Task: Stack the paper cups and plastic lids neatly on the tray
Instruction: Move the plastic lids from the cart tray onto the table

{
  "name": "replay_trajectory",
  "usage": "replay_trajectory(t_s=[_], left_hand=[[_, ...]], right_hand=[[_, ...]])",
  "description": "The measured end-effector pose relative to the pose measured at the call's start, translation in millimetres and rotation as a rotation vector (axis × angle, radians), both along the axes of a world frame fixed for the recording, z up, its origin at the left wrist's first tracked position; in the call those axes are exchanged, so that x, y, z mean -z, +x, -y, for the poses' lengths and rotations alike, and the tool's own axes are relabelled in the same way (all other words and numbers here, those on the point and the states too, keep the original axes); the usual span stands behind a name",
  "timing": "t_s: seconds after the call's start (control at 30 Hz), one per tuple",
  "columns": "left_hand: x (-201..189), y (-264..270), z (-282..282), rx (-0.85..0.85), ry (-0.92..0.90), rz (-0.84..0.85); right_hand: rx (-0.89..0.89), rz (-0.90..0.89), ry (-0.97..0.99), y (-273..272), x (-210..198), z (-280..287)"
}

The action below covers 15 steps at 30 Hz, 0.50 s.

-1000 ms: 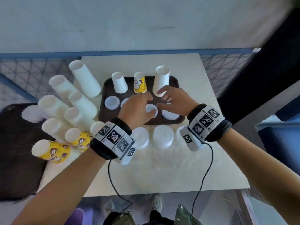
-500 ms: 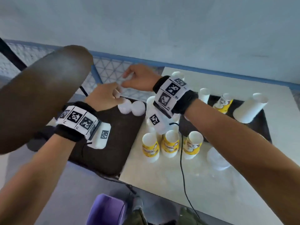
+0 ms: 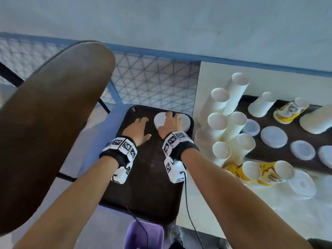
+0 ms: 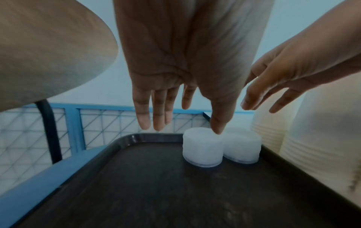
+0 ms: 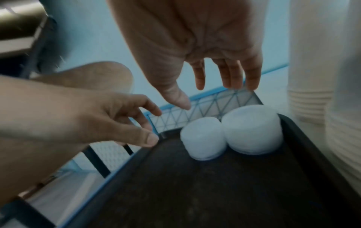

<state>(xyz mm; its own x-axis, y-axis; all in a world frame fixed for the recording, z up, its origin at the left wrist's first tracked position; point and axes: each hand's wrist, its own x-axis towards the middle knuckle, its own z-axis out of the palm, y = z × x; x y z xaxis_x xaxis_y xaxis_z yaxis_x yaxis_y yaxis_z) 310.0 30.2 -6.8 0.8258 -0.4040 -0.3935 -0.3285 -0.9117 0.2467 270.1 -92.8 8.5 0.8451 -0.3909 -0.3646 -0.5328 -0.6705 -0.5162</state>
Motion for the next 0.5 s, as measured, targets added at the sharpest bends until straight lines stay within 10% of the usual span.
replay_trajectory(t_s=[0.5], left_hand=[[76,53,61,0.203,-0.053,0.093]], right_hand=[[0.071,-0.130,-0.220,27,90,43]])
